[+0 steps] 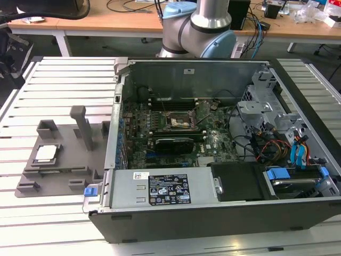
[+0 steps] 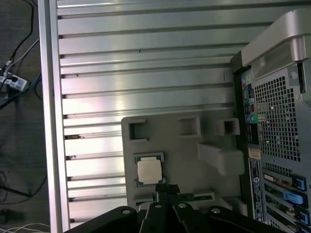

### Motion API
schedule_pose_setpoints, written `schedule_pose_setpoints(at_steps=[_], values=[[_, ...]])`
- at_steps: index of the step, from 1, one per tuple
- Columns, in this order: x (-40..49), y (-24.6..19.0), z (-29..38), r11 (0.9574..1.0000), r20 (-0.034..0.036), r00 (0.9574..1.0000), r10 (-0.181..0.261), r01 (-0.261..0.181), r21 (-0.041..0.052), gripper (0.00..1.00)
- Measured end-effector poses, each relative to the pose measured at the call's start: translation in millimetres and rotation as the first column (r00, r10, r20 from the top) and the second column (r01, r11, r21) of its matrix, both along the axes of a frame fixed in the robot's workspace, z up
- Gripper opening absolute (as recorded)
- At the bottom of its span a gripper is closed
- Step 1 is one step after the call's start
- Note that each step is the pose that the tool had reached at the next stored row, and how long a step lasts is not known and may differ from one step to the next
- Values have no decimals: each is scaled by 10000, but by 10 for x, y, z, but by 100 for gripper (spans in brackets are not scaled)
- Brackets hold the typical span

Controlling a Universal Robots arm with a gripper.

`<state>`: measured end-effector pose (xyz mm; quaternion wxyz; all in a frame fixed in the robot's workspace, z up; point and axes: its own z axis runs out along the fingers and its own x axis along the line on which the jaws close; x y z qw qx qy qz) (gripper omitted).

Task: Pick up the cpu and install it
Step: 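Reach for the cpu, then pick up the cpu and move it towards the insertion slot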

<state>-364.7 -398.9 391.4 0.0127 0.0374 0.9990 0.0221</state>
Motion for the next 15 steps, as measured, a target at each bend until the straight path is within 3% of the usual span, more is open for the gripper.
schedule_pose_setpoints(at_steps=[4, 15], values=[[-77, 0, -1, 10000, 0, 10000, -1, 1, 0, 11], [-89, 0, -2, 10000, 0, 10000, 0, 0, 0, 11]])
